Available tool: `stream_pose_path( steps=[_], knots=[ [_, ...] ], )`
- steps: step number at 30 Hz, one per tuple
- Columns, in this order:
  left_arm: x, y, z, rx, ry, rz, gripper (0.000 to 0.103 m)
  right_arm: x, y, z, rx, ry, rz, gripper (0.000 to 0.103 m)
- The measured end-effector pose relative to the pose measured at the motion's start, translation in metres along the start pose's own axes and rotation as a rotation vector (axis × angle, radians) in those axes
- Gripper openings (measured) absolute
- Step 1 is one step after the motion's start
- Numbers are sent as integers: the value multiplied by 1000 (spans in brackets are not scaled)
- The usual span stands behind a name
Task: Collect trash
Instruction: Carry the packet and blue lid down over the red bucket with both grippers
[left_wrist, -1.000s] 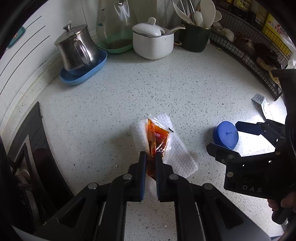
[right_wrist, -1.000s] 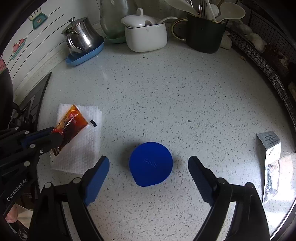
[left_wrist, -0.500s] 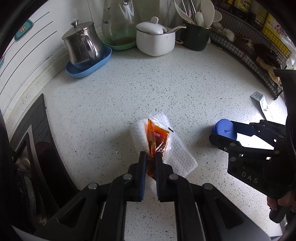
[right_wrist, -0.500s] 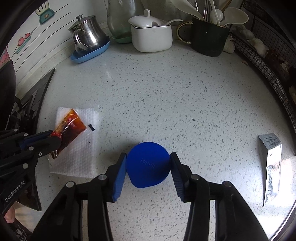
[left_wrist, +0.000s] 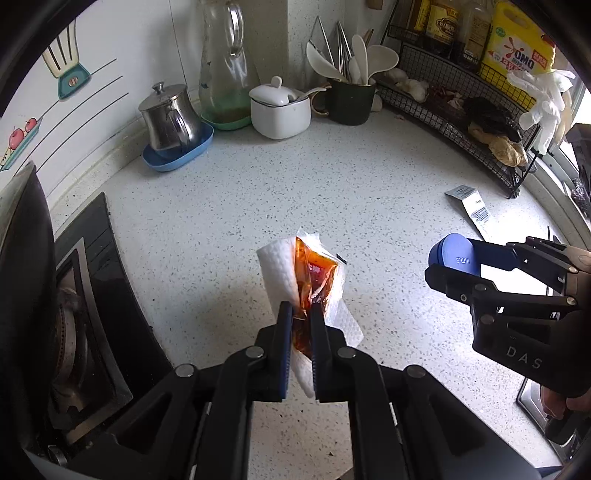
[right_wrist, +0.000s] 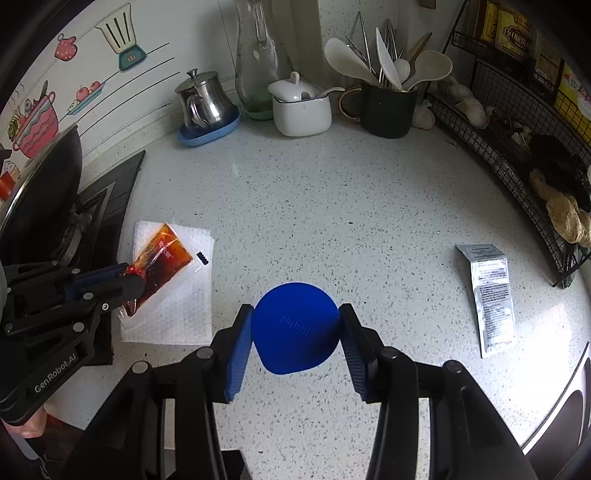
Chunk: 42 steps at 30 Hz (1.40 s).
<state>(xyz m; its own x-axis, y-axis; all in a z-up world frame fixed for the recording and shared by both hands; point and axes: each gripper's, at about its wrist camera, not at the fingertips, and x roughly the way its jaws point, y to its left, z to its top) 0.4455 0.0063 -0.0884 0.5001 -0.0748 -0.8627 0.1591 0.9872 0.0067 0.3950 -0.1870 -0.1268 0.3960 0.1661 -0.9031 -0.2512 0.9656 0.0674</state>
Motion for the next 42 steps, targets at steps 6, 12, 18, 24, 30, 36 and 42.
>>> stream_pose_path(
  steps=[6,12,18,24,30,36,42],
  knots=[
    [-31,-16,-17,-31,-36,14,8,-33,2,-23,-23,-17,29,43],
    [-59,-24,-39,-39,-57,14,8,-54,7,-40,-45,-33,37,43],
    [-84,-23,-68,-19,-74,1,8,-71,23,-60,-32,-49,39,43],
    [-107,-19,-101,21,-88,-24,8,-92,42,-91,6,-65,13,43],
    [-127,-16,-147,71,-84,-58,8,-110,64,-130,54,-63,-24,43],
    [-128,-15,-194,102,-35,-89,8,-115,89,-172,94,-31,-54,43],
    [-116,-12,-233,101,28,-103,8,-104,103,-206,122,29,-68,43]
  ],
)
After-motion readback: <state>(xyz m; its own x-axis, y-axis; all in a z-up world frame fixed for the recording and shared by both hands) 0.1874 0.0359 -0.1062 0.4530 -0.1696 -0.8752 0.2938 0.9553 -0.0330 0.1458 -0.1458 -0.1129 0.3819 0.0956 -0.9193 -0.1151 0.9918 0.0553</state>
